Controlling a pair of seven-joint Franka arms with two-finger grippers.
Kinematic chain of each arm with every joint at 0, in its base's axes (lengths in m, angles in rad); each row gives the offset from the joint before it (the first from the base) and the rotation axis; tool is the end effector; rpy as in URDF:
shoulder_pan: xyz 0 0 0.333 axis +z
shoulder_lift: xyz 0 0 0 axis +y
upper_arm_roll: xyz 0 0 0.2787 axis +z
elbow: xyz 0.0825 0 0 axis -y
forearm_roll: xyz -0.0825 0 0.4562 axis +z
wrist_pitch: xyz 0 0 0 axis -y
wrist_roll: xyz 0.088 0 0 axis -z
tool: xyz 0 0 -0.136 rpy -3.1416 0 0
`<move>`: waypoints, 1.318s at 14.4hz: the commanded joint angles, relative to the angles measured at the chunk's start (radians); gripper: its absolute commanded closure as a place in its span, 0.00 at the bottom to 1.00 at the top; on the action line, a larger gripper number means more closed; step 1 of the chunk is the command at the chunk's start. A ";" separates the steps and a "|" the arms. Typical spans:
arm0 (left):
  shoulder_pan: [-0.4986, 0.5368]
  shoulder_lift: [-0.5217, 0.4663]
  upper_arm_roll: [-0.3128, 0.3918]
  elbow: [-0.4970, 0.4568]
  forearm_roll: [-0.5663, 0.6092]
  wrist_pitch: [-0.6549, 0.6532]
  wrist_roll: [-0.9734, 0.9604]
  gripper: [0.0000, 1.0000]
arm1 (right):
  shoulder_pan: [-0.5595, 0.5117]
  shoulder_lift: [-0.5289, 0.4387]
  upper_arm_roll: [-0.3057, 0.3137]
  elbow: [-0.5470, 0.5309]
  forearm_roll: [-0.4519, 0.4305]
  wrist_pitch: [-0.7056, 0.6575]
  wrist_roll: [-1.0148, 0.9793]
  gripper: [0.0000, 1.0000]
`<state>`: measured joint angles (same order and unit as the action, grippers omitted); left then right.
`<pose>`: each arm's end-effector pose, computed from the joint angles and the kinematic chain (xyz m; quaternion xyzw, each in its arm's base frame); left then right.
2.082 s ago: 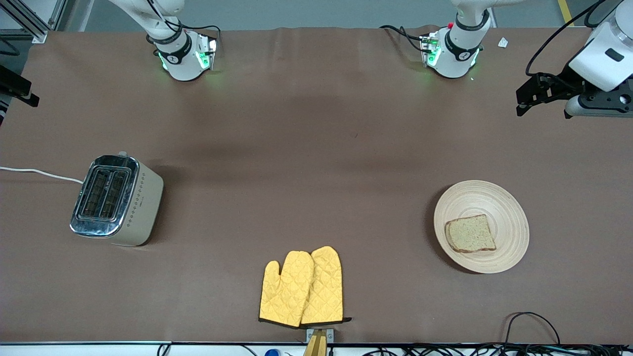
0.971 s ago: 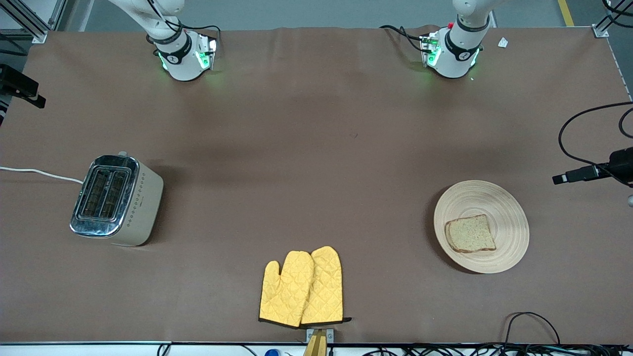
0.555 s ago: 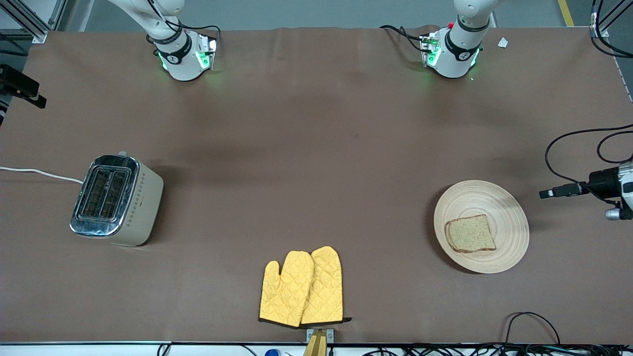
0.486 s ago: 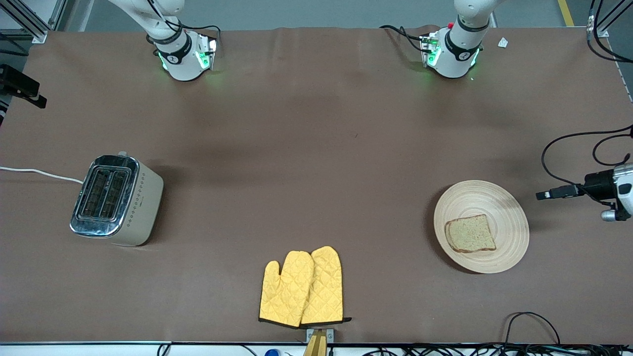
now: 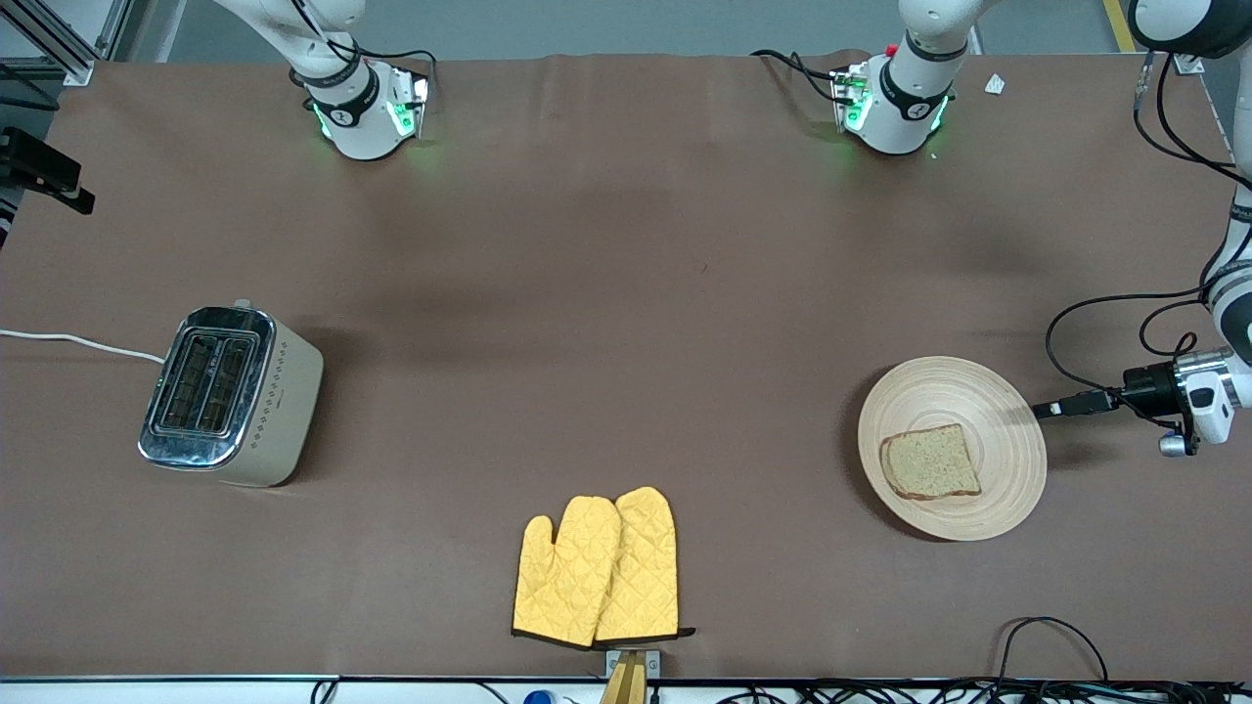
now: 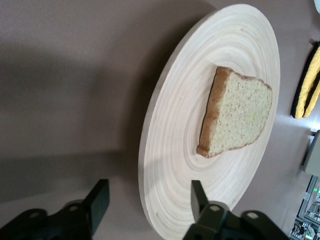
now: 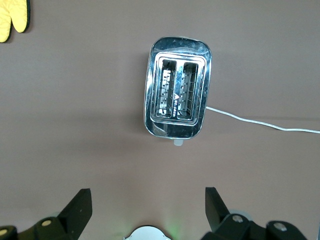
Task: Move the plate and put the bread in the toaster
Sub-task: 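Grip the plate rim with the left gripper and slide it toward the toaster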
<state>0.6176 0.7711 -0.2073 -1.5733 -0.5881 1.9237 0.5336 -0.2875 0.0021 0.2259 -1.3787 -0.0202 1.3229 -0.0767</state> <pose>0.6445 0.2244 0.0849 0.9210 0.1088 -0.0300 0.3728 0.5941 -0.0399 0.6379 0.9995 0.0054 -0.0295 0.0076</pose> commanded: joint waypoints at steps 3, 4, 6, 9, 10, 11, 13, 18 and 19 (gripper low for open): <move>-0.010 0.022 -0.006 0.027 -0.018 0.011 -0.040 0.43 | 0.004 -0.019 -0.003 -0.020 0.008 0.009 0.000 0.00; -0.010 0.030 -0.007 0.030 -0.021 0.012 -0.040 0.46 | 0.004 -0.019 -0.003 -0.020 0.008 0.006 0.000 0.00; -0.010 0.043 -0.009 0.042 -0.032 0.012 -0.040 0.53 | 0.004 -0.019 -0.002 -0.020 0.008 0.002 0.000 0.00; -0.010 0.053 -0.009 0.042 -0.044 0.014 -0.040 0.81 | 0.004 -0.019 -0.003 -0.020 0.008 0.002 0.000 0.00; -0.010 0.053 -0.011 0.042 -0.044 0.014 -0.040 0.89 | 0.004 -0.019 -0.002 -0.020 0.008 0.002 0.000 0.00; -0.012 0.053 -0.011 0.042 -0.044 0.014 -0.040 0.91 | 0.004 -0.019 -0.003 -0.020 0.008 0.002 0.000 0.00; -0.016 0.053 -0.011 0.042 -0.045 0.014 -0.040 0.99 | 0.004 -0.019 -0.003 -0.020 0.008 0.004 0.000 0.00; -0.013 0.039 -0.053 0.041 -0.052 -0.002 -0.032 1.00 | 0.004 -0.019 -0.003 -0.020 0.008 0.002 0.000 0.00; -0.009 0.034 -0.078 0.041 -0.045 -0.034 -0.027 1.00 | 0.004 -0.019 -0.003 -0.020 0.008 0.002 0.000 0.00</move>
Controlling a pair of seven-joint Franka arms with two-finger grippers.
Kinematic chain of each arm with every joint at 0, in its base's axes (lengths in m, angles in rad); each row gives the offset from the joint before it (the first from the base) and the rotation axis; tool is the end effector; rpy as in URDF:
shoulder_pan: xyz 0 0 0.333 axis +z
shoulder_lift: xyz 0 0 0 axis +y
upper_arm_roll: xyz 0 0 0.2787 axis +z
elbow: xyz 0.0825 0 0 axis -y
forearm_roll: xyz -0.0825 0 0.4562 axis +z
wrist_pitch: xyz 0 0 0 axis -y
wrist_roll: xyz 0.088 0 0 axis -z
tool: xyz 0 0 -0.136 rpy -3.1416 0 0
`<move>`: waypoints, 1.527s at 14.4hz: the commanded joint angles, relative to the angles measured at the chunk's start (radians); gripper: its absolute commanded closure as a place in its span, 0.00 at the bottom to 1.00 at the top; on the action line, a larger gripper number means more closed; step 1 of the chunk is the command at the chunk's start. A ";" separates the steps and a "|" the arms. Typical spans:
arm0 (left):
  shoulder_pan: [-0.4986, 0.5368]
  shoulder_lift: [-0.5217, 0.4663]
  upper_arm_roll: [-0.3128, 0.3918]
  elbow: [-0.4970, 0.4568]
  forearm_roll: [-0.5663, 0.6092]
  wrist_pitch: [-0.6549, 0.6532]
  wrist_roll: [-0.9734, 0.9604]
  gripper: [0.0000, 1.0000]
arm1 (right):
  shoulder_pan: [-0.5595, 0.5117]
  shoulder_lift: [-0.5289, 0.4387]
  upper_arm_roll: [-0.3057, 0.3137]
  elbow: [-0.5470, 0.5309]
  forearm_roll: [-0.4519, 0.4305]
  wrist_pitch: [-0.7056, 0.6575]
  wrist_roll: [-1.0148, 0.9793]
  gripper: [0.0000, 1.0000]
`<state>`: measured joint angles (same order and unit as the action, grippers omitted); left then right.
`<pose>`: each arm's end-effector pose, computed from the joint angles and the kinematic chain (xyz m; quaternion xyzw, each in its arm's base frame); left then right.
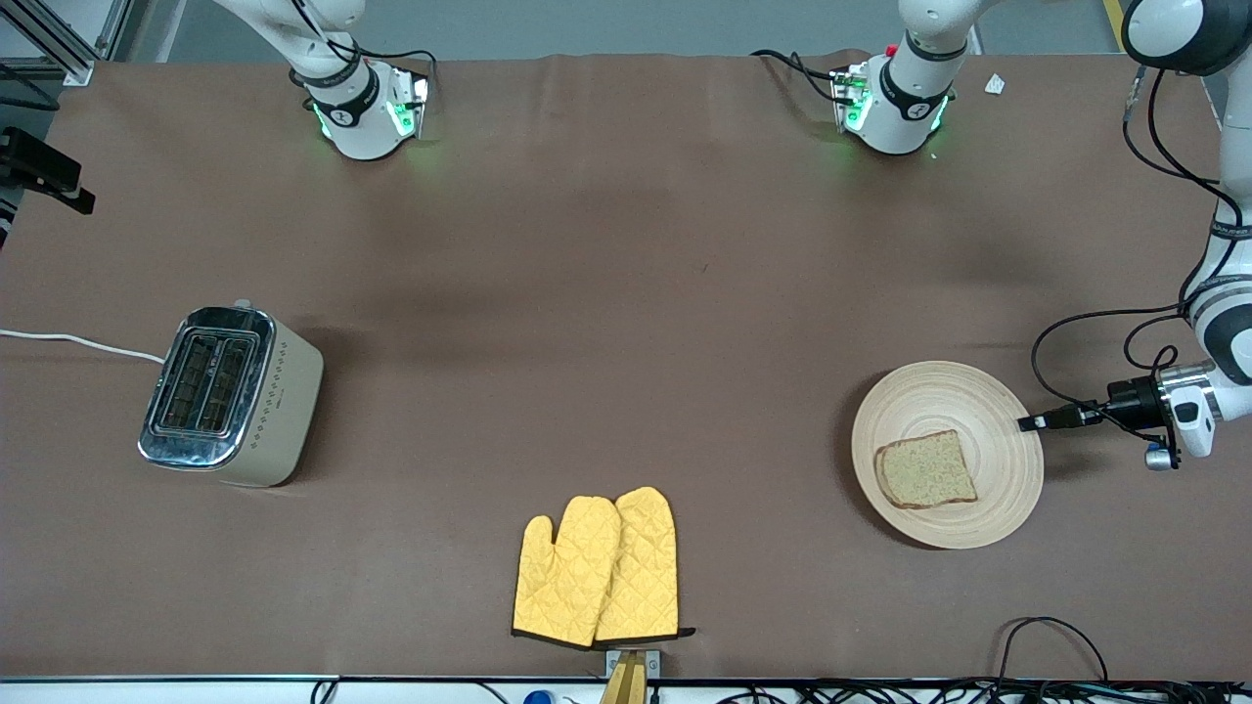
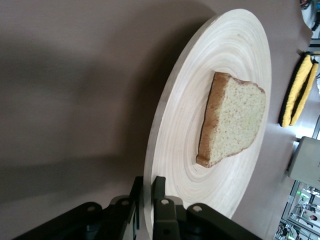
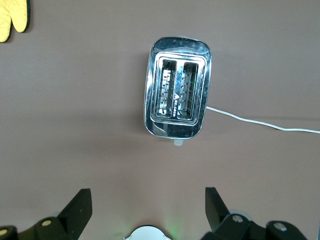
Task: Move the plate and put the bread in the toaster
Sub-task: 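Grip the plate rim with the left gripper and slide it toward the toaster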
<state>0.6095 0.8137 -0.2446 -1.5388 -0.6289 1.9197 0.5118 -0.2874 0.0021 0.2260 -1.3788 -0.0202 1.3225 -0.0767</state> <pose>0.6606 0.1961 0.0791 0.9081 0.1130 -0.0301 0.4020 0.5941 -0.0398 0.6378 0.9995 0.0055 -0.0298 0.0076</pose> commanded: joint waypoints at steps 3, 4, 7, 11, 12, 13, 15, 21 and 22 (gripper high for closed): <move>0.003 -0.022 -0.137 0.006 -0.003 -0.136 -0.006 1.00 | 0.004 -0.019 -0.004 -0.020 0.008 0.003 0.000 0.00; 0.000 -0.030 -0.180 0.006 0.000 -0.139 -0.006 1.00 | 0.004 -0.019 -0.002 -0.020 0.008 0.004 0.000 0.00; -0.049 -0.024 -0.277 0.006 0.015 -0.139 -0.013 1.00 | 0.004 -0.019 -0.002 -0.020 0.008 0.003 0.000 0.00; -0.200 -0.027 -0.307 0.006 -0.021 -0.116 -0.025 1.00 | 0.004 -0.019 -0.002 -0.020 0.008 0.004 0.000 0.00; -0.244 -0.025 -0.312 0.005 -0.032 -0.093 -0.026 1.00 | 0.004 -0.019 -0.002 -0.020 0.008 0.003 0.000 0.00; -0.295 -0.022 -0.317 0.003 -0.043 -0.071 -0.029 1.00 | 0.004 -0.019 -0.002 -0.020 0.008 0.004 0.000 0.00; -0.393 -0.010 -0.317 0.006 -0.075 -0.041 -0.042 1.00 | 0.002 -0.019 -0.004 -0.020 0.008 0.003 -0.001 0.00; -0.652 0.074 -0.308 -0.004 -0.227 0.229 -0.087 1.00 | 0.000 -0.005 -0.005 -0.032 0.008 0.043 0.009 0.00; -0.677 0.096 -0.309 -0.003 -0.242 0.254 -0.078 1.00 | 0.005 0.004 -0.004 -0.042 0.009 0.064 0.012 0.00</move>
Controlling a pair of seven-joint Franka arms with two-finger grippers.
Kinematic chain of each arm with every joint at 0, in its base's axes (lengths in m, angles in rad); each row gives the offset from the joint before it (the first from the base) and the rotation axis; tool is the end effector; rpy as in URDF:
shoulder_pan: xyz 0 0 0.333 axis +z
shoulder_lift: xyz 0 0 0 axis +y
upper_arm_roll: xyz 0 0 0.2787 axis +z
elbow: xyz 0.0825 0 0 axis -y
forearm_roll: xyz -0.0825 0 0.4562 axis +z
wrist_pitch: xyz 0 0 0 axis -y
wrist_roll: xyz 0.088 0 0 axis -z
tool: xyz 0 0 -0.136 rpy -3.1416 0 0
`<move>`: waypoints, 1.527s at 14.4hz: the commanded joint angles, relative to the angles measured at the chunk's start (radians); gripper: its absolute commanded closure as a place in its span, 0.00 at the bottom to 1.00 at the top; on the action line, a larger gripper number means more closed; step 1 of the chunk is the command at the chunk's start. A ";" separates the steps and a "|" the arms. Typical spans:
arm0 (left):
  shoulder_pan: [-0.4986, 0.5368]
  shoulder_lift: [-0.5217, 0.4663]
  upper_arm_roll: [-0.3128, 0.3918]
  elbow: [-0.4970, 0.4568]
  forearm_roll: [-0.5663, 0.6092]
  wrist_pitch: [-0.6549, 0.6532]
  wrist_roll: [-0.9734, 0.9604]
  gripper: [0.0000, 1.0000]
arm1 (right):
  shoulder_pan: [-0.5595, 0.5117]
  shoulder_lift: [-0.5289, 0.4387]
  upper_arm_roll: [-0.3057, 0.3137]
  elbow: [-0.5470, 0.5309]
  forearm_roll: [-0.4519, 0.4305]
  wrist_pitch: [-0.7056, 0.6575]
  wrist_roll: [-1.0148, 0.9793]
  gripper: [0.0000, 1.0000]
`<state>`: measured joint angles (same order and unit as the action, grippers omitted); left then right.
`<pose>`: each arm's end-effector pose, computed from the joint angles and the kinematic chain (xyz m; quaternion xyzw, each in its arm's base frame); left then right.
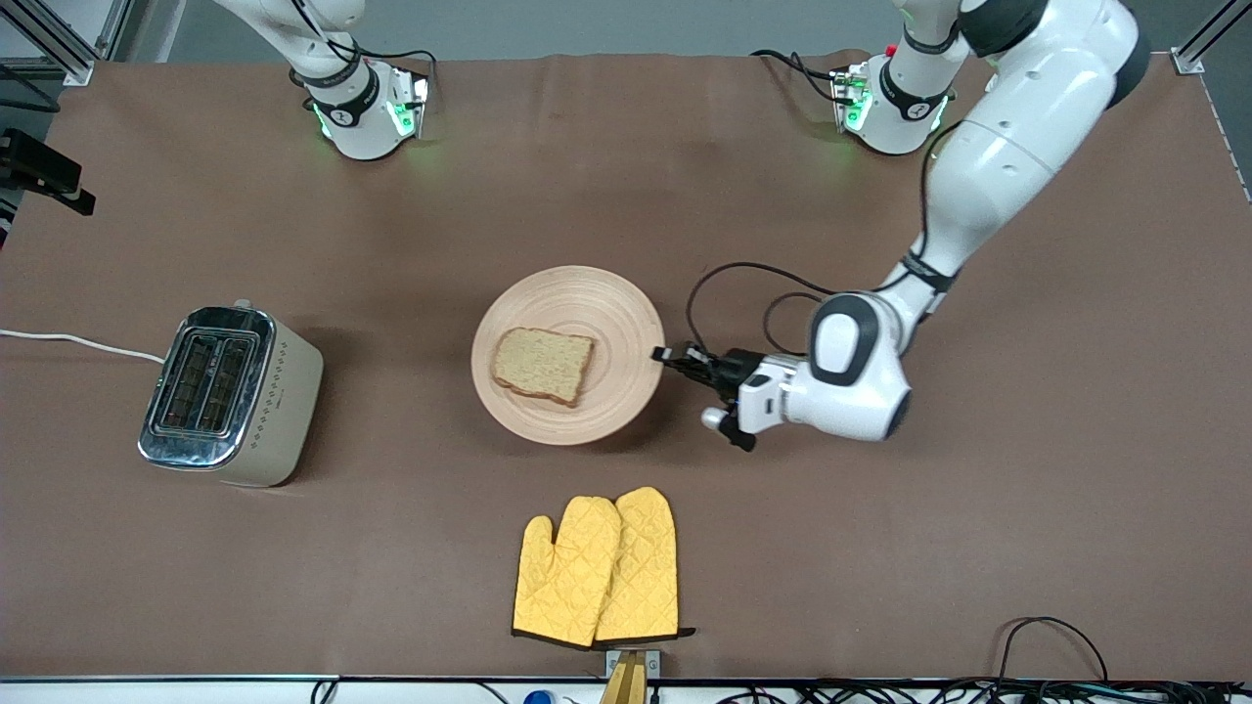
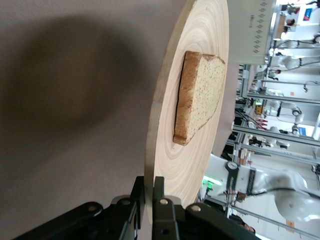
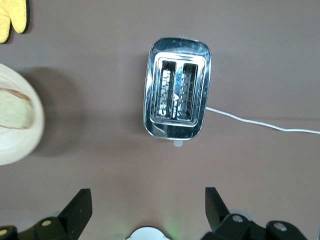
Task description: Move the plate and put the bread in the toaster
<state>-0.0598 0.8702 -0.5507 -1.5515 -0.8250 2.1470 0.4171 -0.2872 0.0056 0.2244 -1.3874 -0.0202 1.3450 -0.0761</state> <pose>0.5861 -0.4360 0.1171 0.8480 -0.1368 -0.1433 0.4916 0.5984 -0.0411 0.6332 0.9997 0.0046 -0.0245 0.0076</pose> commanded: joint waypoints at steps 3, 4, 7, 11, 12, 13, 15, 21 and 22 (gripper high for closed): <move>-0.049 0.099 -0.003 0.008 -0.124 0.059 0.049 1.00 | 0.046 0.043 0.000 -0.088 0.014 0.100 0.012 0.00; -0.066 0.110 -0.002 0.008 -0.153 0.060 0.081 1.00 | 0.046 0.072 0.000 -0.088 0.026 0.105 0.012 0.00; -0.092 0.162 -0.002 -0.002 -0.236 0.103 0.207 1.00 | 0.016 0.163 -0.007 -0.104 0.101 0.146 0.048 0.00; -0.120 0.177 -0.002 -0.013 -0.256 0.123 0.218 0.95 | 0.031 0.172 -0.002 -0.258 0.117 0.307 0.150 0.00; -0.120 0.178 -0.002 -0.012 -0.257 0.126 0.218 0.91 | 0.033 0.171 -0.002 -0.278 0.153 0.321 0.153 0.00; -0.118 0.176 -0.002 -0.012 -0.255 0.126 0.218 0.91 | 0.045 0.165 -0.002 -0.321 0.178 0.342 0.162 0.00; -0.106 0.174 -0.002 -0.012 -0.253 0.126 0.219 0.91 | 0.075 0.137 -0.002 -0.399 0.180 0.399 0.197 0.00; -0.063 0.171 0.000 0.039 -0.246 0.126 0.203 0.98 | 0.235 0.073 -0.002 -0.551 0.180 0.572 0.496 0.00; -0.064 0.173 0.000 0.039 -0.247 0.126 0.193 0.98 | 0.258 0.070 -0.002 -0.568 0.178 0.591 0.531 0.00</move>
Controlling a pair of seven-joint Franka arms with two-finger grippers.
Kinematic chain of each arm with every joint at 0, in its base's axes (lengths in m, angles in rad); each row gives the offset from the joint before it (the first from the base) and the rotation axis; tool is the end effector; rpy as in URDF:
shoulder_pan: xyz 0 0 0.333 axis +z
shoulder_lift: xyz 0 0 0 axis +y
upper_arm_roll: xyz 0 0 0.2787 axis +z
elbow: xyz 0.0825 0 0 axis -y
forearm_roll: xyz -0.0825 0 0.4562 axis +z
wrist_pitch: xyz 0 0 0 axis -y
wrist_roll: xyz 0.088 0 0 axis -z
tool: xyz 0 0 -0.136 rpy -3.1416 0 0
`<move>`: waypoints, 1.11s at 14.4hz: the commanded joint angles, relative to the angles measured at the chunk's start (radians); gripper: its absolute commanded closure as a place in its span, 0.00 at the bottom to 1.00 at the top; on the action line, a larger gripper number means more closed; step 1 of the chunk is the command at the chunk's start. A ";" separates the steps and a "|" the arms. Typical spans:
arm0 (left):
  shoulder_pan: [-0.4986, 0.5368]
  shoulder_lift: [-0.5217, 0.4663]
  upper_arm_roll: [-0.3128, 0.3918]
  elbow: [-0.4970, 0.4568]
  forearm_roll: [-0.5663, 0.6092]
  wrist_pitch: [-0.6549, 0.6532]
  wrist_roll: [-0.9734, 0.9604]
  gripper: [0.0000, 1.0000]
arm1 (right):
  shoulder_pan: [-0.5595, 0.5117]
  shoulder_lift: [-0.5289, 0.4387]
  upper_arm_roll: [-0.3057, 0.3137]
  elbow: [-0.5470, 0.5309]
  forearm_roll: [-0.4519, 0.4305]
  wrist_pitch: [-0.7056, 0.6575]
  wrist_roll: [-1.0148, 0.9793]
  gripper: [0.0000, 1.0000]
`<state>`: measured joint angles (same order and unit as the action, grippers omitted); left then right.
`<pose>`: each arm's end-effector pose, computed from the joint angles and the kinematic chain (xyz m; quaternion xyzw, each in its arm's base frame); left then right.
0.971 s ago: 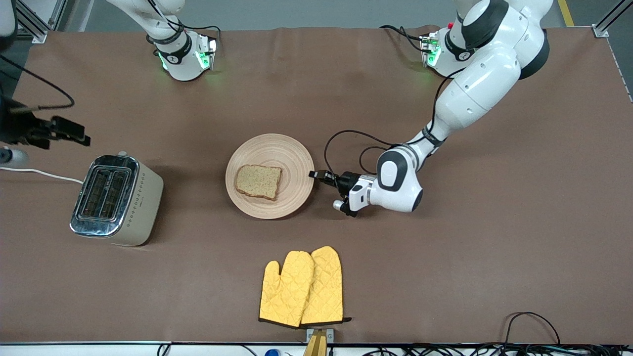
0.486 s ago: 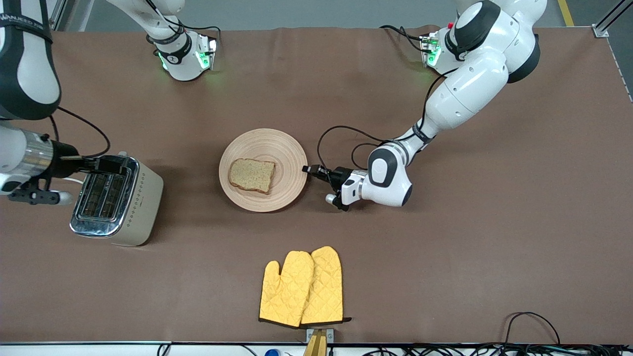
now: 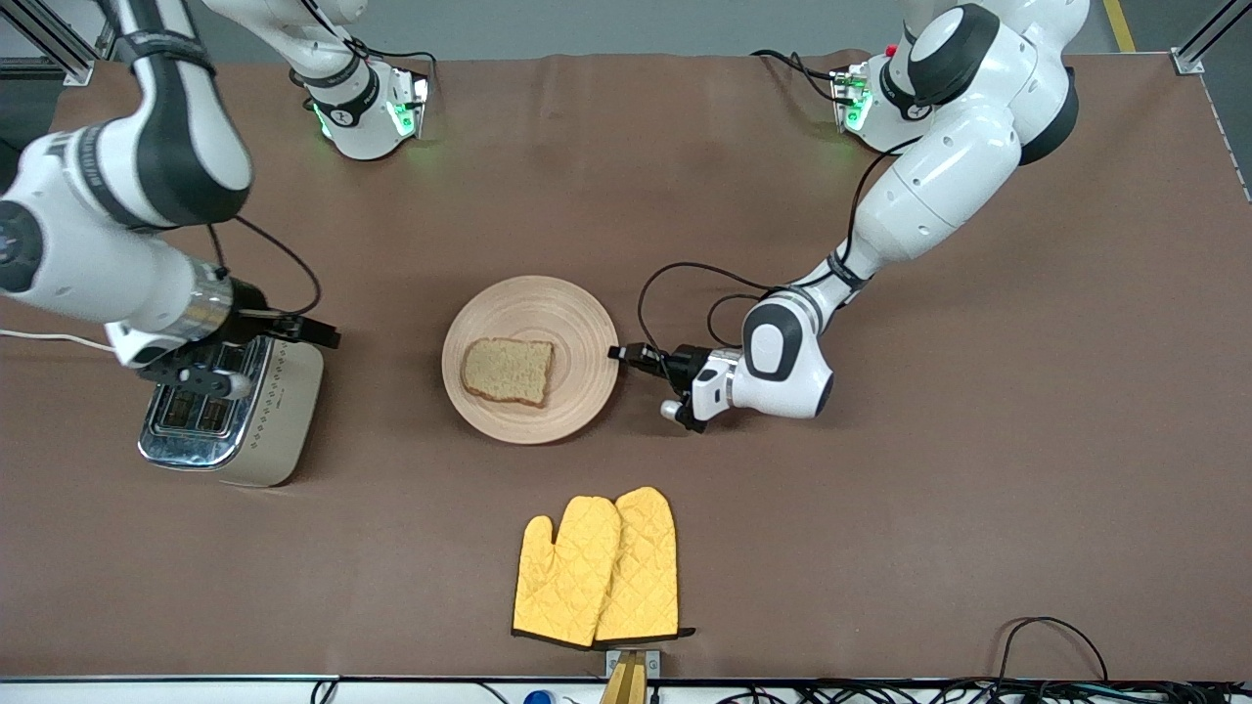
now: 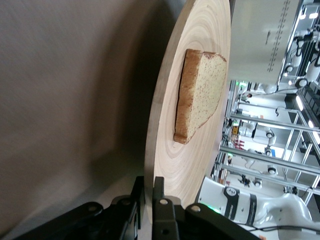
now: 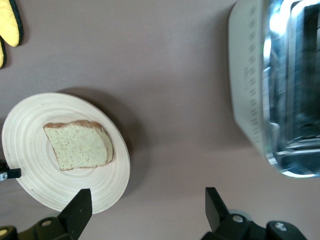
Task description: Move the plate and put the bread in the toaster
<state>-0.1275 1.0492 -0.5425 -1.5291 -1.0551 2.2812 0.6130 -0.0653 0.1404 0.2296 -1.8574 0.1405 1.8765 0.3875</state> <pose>0.5458 -0.4640 0.0191 0.8246 -0.0804 -0.1284 0.5451 0.6307 0.1175 0.3416 -0.9856 0.1358 0.0789 0.0623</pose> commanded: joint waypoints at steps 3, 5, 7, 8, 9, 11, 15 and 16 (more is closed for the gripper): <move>0.006 -0.008 -0.008 0.017 -0.011 -0.008 -0.012 0.24 | 0.042 -0.067 -0.009 -0.105 0.018 0.058 0.082 0.00; 0.023 -0.026 -0.007 0.011 -0.008 -0.014 -0.022 0.00 | 0.042 -0.067 -0.009 -0.105 0.019 0.059 0.082 0.00; 0.045 -0.055 -0.008 0.007 0.004 -0.020 -0.067 0.00 | 0.047 -0.062 -0.007 -0.106 0.019 0.075 0.083 0.00; 0.043 -0.073 -0.010 0.014 0.026 -0.020 -0.103 0.00 | 0.055 -0.059 -0.007 -0.114 0.019 0.104 0.088 0.00; 0.048 -0.099 -0.010 0.024 0.052 -0.020 -0.180 0.00 | 0.077 -0.058 -0.007 -0.133 0.019 0.160 0.102 0.00; 0.057 -0.147 -0.008 0.078 0.163 -0.020 -0.374 0.00 | 0.128 -0.006 -0.007 -0.180 0.021 0.313 0.151 0.00; 0.159 -0.283 -0.008 0.069 0.569 -0.026 -0.729 0.00 | 0.180 0.077 -0.007 -0.169 0.018 0.409 0.192 0.00; 0.196 -0.378 -0.007 -0.004 0.696 -0.032 -0.822 0.00 | 0.186 0.083 -0.007 -0.164 0.008 0.415 0.188 0.01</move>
<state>0.0051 0.8292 -0.5551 -1.4169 -0.5224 2.2687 -0.0750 0.1189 0.2174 0.2274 -2.0277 0.1429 2.2777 0.5762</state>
